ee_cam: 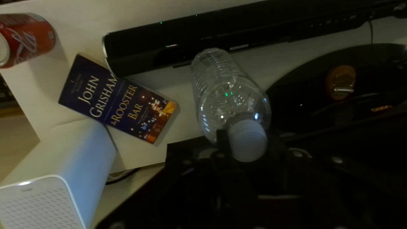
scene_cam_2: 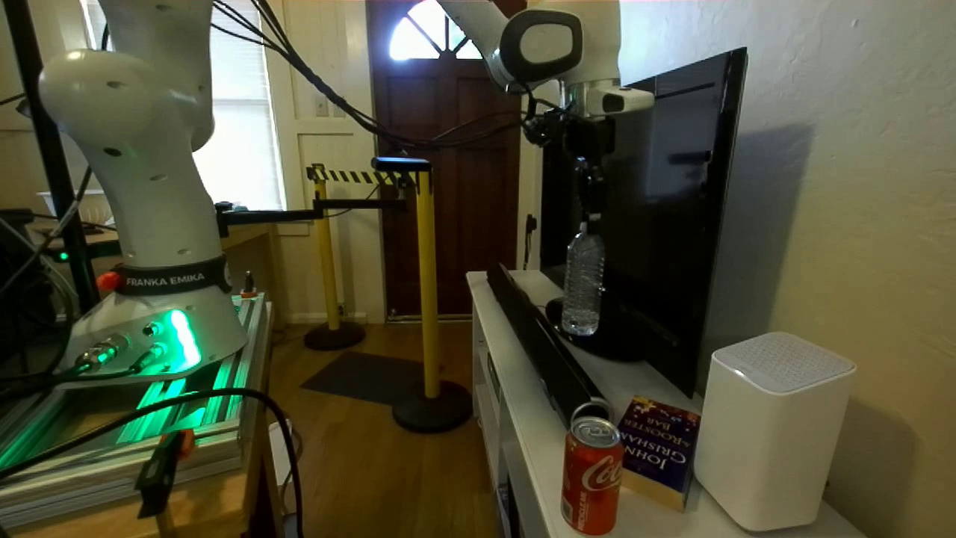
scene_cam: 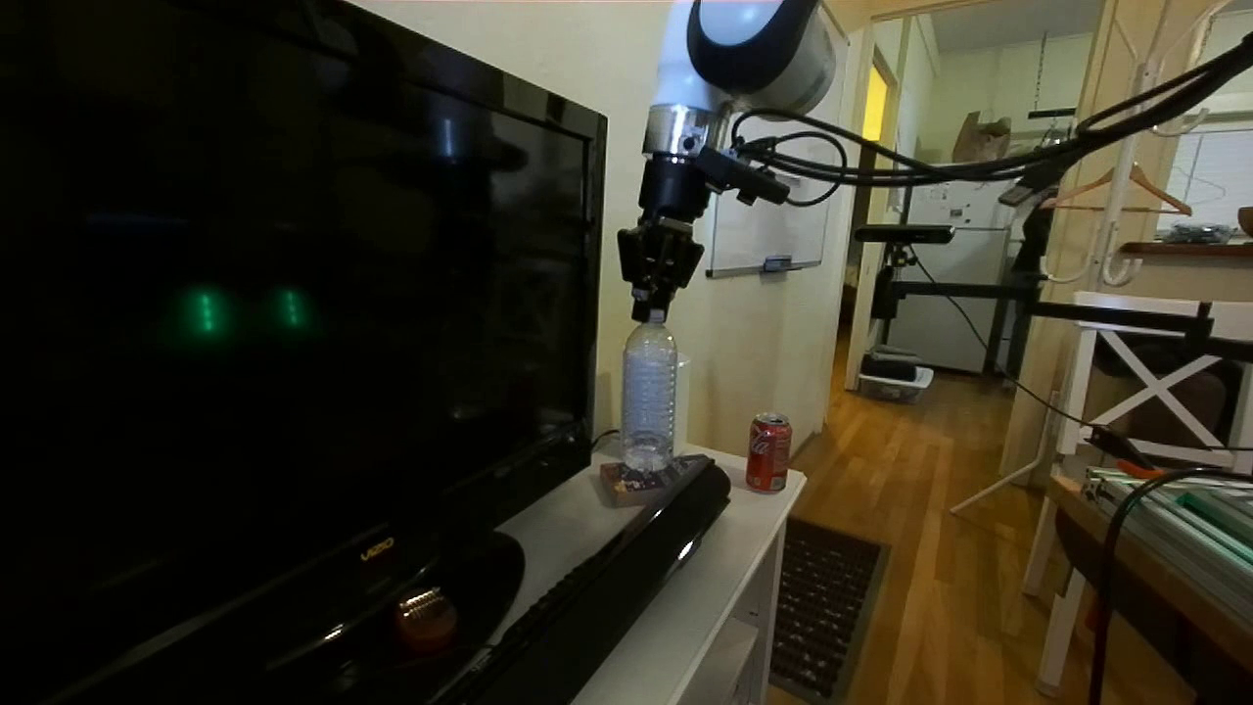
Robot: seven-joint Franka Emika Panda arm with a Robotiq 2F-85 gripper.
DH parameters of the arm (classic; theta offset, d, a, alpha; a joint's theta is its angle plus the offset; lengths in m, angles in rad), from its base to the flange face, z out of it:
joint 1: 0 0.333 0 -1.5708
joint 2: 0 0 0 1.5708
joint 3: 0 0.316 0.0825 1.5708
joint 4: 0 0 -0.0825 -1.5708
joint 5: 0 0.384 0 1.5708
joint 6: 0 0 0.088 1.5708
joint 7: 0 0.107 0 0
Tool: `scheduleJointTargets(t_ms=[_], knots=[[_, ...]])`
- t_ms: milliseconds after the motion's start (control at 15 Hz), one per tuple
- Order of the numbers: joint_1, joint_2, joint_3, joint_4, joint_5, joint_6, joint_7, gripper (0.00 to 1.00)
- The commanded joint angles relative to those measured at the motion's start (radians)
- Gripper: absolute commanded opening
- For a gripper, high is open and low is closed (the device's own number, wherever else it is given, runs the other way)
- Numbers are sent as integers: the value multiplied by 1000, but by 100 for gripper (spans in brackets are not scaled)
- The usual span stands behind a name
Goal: Move the clear bottle to the right.
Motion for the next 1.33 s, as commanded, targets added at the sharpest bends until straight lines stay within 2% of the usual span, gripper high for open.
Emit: scheduleJointTargets(t_ms=[0, 533, 600, 667, 1267], knots=[[3, -19, -6, -17, -8, -2, 27, 32], [8, -46, -9, -50, -11, -2, 56, 32], [8, -46, -9, -50, -11, -2, 57, 8], [1, -36, -20, -39, -13, 3, 74, 8], [-118, -82, -219, -72, -37, 140, 260, 8]])
